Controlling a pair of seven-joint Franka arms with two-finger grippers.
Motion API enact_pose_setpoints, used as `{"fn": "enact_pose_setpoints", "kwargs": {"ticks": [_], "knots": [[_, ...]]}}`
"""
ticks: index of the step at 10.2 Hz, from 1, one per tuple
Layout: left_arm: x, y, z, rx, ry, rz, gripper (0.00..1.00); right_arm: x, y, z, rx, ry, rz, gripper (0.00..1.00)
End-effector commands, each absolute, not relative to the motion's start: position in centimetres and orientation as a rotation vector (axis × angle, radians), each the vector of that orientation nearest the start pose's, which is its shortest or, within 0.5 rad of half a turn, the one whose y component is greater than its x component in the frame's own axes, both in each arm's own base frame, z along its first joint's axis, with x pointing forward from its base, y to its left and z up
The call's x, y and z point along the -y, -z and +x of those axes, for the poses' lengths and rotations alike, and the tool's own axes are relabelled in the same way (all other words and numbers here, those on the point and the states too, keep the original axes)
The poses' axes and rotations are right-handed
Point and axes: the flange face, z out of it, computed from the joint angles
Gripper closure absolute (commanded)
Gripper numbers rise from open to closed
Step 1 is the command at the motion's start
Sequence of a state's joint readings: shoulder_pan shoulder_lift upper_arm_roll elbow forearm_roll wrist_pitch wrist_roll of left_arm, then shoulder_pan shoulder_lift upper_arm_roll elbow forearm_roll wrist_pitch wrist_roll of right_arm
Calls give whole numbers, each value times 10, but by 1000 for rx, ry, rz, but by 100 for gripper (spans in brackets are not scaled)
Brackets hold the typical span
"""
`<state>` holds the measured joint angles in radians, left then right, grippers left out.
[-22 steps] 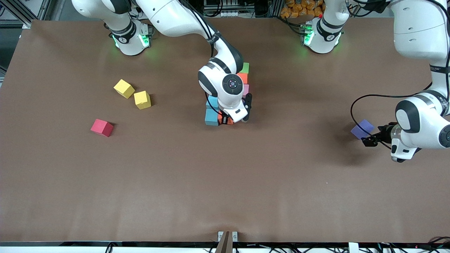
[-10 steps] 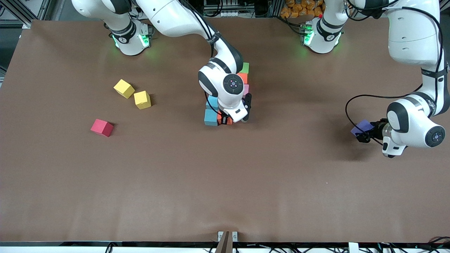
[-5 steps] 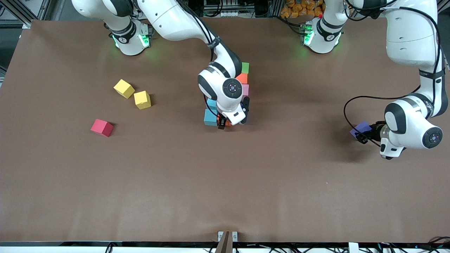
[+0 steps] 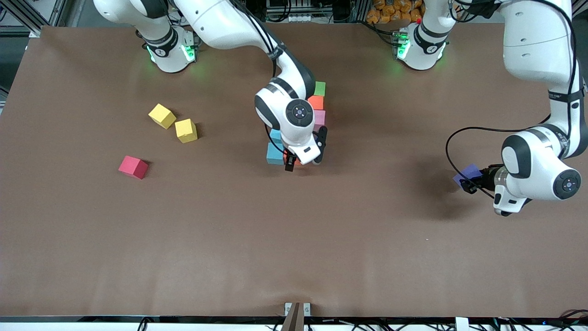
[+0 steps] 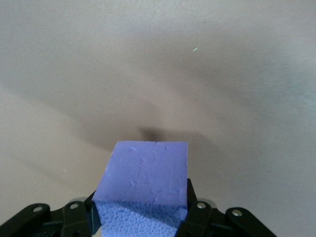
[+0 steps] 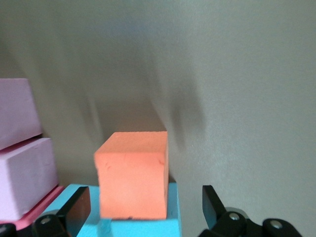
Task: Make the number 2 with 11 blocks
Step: 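Lift the lavender cube with the left gripper while the right gripper withdraws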
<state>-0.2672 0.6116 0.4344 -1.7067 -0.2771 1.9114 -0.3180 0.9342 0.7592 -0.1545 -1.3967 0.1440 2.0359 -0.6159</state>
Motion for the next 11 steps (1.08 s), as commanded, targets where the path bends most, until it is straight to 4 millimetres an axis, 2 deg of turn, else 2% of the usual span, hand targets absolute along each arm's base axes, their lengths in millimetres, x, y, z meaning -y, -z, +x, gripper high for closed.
{"fn": "enact_pose_setpoints", "kwargs": {"ticks": [1, 3, 5, 6, 7, 8, 9, 11], "knots": [[-23, -264, 639, 1078, -569, -2860, 100, -511, -303, 494, 1894, -185, -2423, 0], [21, -270, 638, 1252, -593, -2773, 100, -473, -380, 509, 1817, -183, -2481, 0], [66, -267, 635, 1384, -625, -2702, 100, -418, -474, 516, 1621, -166, -2629, 0], [86, -267, 634, 1436, -636, -2675, 100, -384, -501, 527, 1480, -184, -2723, 0], [107, -264, 633, 1528, -678, -2648, 100, -339, -522, 543, 1363, -243, -2798, 0], [131, -264, 631, 1600, -704, -2624, 100, -280, -548, 568, 1230, -240, -2895, 0], [153, -264, 628, 1661, -706, -2592, 100, -239, -561, 582, 1127, -223, -2958, 0], [194, -264, 620, 1753, -705, -2507, 100, -188, -572, 587, 993, -286, -2998, 0]]}}
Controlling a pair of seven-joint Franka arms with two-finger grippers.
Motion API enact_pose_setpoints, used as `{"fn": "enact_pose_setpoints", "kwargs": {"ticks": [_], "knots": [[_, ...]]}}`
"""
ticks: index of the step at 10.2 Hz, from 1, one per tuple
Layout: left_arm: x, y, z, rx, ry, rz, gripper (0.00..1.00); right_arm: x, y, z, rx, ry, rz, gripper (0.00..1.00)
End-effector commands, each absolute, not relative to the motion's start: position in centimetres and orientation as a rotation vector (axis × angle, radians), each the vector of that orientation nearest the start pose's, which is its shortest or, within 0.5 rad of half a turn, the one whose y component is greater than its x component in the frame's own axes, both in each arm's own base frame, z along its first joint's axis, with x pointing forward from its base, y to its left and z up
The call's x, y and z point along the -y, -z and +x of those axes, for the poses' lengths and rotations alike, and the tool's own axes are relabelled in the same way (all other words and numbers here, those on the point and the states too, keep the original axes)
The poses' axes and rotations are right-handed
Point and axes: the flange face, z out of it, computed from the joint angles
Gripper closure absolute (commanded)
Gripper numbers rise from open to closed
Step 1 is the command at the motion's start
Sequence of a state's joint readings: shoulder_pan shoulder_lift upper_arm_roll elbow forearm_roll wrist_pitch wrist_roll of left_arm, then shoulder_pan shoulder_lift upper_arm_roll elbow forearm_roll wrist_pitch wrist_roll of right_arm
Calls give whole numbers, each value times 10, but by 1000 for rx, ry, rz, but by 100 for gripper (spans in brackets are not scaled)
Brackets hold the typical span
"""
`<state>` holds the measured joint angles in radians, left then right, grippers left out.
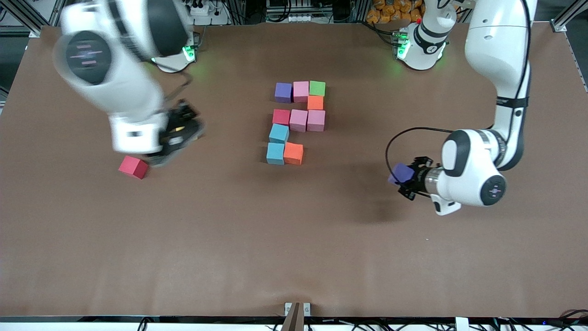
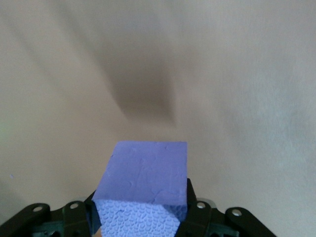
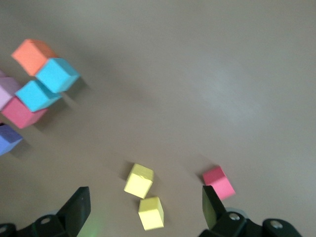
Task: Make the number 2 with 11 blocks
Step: 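Lift the lavender cube with the left gripper while the right gripper withdraws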
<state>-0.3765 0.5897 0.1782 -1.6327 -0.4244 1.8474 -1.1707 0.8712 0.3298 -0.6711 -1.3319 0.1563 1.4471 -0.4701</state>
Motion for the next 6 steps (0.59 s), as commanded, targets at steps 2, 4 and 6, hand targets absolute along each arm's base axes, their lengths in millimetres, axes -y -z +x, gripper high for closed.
{"fn": "enact_pose_setpoints", "kwargs": {"ticks": [2, 4, 6], "knots": [[240, -265, 612, 1859, -695, -2466, 100, -128, -593, 583, 654, -354, -3092, 0], [268, -263, 602, 1953, -703, -2383, 100, -76, -620, 572, 288, -294, -3110, 0], [284, -262, 594, 2036, -662, -2316, 100, -27, -627, 573, 107, -234, -3099, 0]]}}
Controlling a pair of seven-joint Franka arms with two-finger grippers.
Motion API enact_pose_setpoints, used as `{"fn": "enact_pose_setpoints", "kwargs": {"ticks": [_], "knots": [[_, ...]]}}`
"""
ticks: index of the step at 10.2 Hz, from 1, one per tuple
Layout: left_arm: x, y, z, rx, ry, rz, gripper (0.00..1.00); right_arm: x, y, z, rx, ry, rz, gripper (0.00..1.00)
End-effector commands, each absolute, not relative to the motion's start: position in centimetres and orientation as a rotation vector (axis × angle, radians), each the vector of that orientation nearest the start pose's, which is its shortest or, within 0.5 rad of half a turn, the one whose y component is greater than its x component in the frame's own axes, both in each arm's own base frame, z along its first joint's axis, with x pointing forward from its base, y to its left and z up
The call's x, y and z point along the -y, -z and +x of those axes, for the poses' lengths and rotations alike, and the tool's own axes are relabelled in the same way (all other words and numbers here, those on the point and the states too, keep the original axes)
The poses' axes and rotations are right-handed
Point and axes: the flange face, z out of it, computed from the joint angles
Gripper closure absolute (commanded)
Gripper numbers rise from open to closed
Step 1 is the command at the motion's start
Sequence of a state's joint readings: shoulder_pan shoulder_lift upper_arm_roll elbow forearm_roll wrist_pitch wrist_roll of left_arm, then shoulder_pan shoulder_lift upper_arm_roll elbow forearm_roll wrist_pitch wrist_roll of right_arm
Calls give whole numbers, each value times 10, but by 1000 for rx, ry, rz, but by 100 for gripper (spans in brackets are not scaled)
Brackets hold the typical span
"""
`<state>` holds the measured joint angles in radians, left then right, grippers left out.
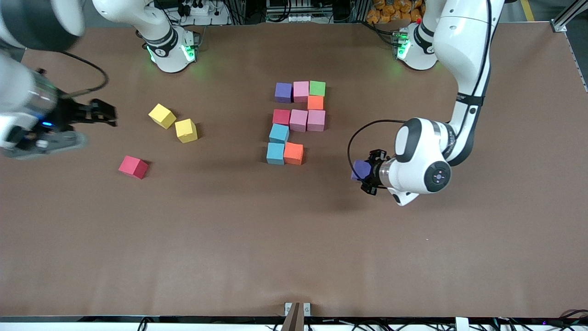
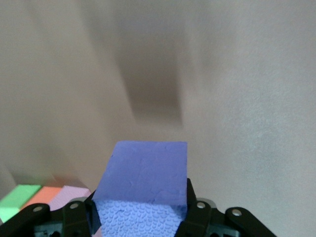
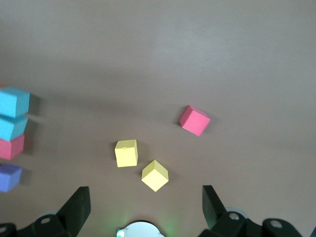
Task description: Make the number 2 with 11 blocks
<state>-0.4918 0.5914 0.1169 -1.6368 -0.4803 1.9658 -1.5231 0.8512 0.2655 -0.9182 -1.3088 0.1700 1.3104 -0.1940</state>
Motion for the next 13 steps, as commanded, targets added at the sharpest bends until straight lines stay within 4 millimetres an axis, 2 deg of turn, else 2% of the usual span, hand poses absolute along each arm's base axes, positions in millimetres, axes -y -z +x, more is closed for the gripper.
{"fn": "enact_pose_setpoints", "kwargs": {"ticks": [1, 3, 4, 5, 6, 8, 9, 10, 12, 13], "knots": [[290, -260, 592, 2060, -636, -2305, 100, -7, -626, 571, 68, -271, -3078, 0], [302, -252, 584, 2067, -573, -2321, 100, 11, -631, 568, -28, -262, -3067, 0], [303, -249, 584, 2075, -566, -2319, 100, 50, -651, 559, -209, -196, -3046, 0], [302, -246, 582, 2106, -539, -2308, 100, 81, -671, 546, -261, -111, -2966, 0], [321, -242, 573, 2117, -535, -2344, 100, 89, -672, 545, -281, -92, -2928, 0], [349, -234, 558, 2228, -491, -2328, 100, 64, -665, 557, -248, -94, -2954, 0], [360, -232, 549, 2244, -476, -2320, 100, 45, -668, 558, -208, -95, -2968, 0], [374, -228, 539, 2248, -447, -2322, 100, 36, -670, 558, -259, -97, -2978, 0], [389, -213, 518, 2258, -376, -2353, 100, 37, -669, 560, -428, -103, -2977, 0], [391, -208, 512, 2242, -376, -2358, 100, 40, -670, 562, -435, -72, -2970, 0]]}}
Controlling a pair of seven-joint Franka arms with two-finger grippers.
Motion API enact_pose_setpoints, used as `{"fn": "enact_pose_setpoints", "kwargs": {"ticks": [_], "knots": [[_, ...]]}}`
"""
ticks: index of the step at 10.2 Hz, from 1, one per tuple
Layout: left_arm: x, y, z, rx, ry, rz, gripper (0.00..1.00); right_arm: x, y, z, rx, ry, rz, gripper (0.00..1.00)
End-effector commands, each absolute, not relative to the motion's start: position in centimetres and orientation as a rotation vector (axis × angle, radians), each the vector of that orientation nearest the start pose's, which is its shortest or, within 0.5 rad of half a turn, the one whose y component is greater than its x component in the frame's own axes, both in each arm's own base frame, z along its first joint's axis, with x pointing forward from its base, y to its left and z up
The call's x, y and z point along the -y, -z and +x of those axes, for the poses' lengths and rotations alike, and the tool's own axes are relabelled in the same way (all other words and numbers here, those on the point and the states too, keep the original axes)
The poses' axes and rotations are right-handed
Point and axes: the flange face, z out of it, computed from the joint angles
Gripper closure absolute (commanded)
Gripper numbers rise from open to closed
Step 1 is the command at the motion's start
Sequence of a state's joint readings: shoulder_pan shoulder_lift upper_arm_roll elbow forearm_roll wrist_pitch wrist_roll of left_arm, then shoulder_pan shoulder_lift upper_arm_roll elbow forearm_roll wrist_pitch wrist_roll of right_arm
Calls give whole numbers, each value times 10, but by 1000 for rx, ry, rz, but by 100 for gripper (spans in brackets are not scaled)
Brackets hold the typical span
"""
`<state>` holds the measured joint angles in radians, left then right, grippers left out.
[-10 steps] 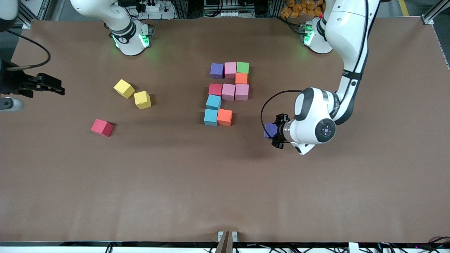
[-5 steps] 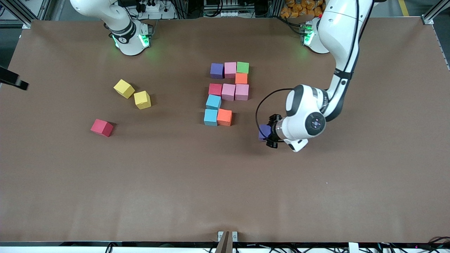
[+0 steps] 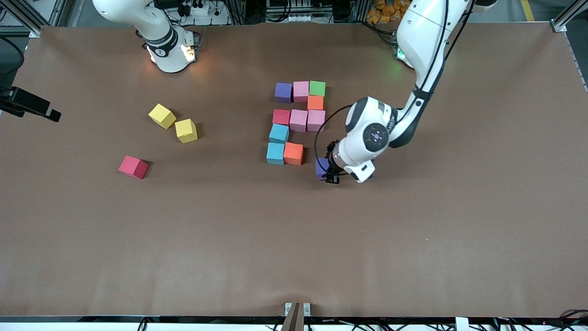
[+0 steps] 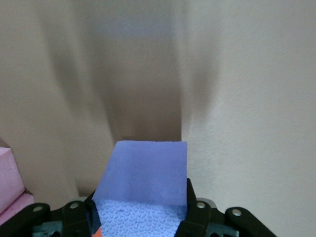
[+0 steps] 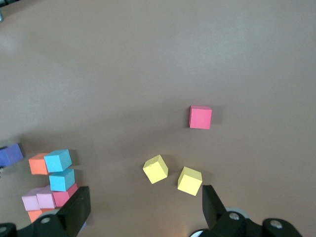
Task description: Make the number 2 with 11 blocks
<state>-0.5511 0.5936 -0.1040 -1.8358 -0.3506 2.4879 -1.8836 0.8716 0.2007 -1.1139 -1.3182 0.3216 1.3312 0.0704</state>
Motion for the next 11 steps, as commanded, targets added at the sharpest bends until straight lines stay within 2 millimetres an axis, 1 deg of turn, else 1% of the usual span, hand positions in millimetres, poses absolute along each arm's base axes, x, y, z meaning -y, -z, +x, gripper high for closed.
{"fn": "enact_pose_setpoints", "kwargs": {"ticks": [1, 3, 4, 5, 6, 7, 8, 9, 11], "knots": [[391, -205, 506, 2231, -378, -2355, 100, 33, -664, 568, -427, -73, -2989, 0], [405, -204, 492, 2235, -396, -2378, 100, 24, -645, 580, -356, -133, -3020, 0], [407, -205, 490, 2239, -395, -2386, 100, 27, -645, 586, -326, -131, -3040, 0], [410, -205, 490, 2236, -383, -2404, 100, 24, -640, 590, -282, -146, -3057, 0], [415, -204, 487, 2233, -384, -2420, 100, 21, -641, 590, -236, -145, -3064, 0], [416, -204, 486, 2226, -376, -2431, 100, 13, -654, 585, -72, -97, -3104, 0], [416, -202, 486, 2219, -368, -2437, 100, 0, -672, 579, -14, -13, -3151, 0], [418, -202, 484, 2214, -372, -2441, 100, -2, -679, 571, -89, -1, -3146, 0], [419, -198, 478, 2198, -379, -2439, 100, 0, -674, 573, -127, -17, -3143, 0]]}}
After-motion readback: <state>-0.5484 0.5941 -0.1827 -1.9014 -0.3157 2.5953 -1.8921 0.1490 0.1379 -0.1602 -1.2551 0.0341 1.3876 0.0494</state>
